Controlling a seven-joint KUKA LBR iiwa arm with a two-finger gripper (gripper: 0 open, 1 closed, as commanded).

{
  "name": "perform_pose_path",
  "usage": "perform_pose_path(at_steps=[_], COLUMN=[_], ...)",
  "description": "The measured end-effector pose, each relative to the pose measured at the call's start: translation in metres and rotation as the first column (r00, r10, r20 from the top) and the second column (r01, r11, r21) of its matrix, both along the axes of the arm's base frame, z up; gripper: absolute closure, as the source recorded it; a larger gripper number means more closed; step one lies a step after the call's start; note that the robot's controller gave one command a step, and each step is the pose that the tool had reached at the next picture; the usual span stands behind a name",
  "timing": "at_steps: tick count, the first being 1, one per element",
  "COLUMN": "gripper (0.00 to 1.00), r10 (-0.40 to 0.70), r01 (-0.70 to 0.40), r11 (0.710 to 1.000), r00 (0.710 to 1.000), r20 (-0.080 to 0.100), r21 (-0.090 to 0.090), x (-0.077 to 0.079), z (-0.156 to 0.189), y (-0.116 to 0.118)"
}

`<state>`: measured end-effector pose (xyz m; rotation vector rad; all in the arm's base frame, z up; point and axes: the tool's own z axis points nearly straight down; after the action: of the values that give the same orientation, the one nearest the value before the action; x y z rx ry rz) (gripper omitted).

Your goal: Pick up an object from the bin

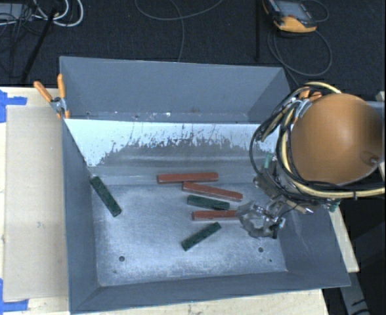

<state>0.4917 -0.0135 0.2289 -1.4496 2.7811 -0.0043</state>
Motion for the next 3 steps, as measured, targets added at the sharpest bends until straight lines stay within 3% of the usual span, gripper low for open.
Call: perform_pose_path(at_steps=[1,2,3], gripper=[0.00,0.00,0.00], r10=[-0.004,0.078,0.156], r01=[0.004,-0.078,-0.156], r11=[1.000,0.997,0.988], r00=[1.000,0.997,0.988], r20=[-0.007,-0.015,-0.001], r21=[0.002,0.003,0.006], x=[-0.001,-0.001,0.085], z=[-0.004,-0.115,-0.125], y=[0.000,0.028,0.131])
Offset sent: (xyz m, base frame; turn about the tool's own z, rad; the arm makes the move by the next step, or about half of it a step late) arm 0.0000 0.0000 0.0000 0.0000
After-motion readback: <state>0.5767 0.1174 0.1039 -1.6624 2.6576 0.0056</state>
